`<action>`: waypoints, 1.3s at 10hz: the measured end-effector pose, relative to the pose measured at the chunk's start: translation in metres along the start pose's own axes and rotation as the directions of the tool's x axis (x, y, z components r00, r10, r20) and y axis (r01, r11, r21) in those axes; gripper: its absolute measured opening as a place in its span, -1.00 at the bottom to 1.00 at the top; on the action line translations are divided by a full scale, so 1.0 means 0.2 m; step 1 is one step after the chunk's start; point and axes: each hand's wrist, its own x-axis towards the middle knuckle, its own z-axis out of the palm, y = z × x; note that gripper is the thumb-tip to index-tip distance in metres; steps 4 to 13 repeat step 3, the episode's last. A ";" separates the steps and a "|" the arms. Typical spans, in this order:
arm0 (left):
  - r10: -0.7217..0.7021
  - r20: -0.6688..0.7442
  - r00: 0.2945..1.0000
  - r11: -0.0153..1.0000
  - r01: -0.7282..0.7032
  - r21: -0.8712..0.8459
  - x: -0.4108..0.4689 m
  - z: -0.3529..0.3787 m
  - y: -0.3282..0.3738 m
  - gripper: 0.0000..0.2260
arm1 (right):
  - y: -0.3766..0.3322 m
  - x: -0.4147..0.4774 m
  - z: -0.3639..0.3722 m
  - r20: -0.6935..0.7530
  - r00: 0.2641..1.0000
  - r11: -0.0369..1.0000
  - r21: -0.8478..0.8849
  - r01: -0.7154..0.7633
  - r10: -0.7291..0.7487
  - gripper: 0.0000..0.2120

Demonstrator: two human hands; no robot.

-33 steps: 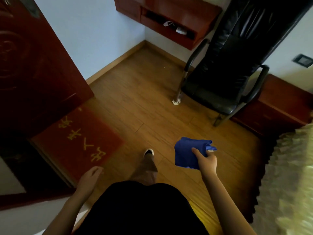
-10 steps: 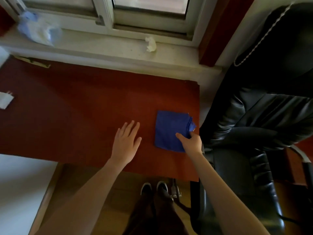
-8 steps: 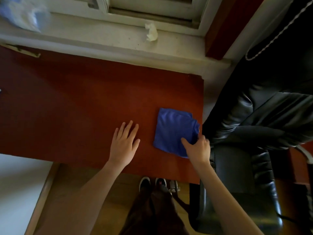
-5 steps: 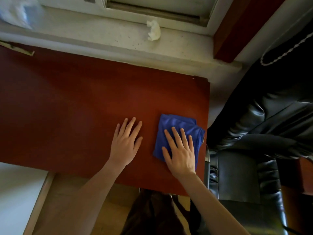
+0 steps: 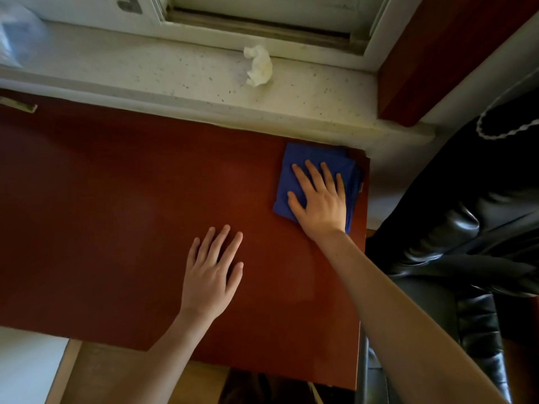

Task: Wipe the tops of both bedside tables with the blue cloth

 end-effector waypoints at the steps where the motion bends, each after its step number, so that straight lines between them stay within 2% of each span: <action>1: -0.001 0.011 1.000 1.000 0.001 0.011 0.00 -0.01 0.01 -0.52 | 0.00 0.04 -0.02 0.023 1.000 1.000 0.015 -0.002 0.001 -0.45; 2: -0.006 0.037 0.999 1.000 0.005 0.018 0.01 -0.02 0.00 -0.51 | 0.02 0.06 -0.10 0.110 0.993 0.991 0.134 0.018 -0.033 -0.46; 3: -0.034 0.160 0.987 0.996 0.047 -0.077 0.04 -0.16 0.02 -0.53 | 0.06 0.00 -0.33 0.108 0.994 0.889 0.455 -0.049 0.000 -0.50; 13: -0.034 0.160 0.987 0.996 0.047 -0.077 0.04 -0.16 0.02 -0.53 | 0.06 0.00 -0.33 0.108 0.994 0.889 0.455 -0.049 0.000 -0.50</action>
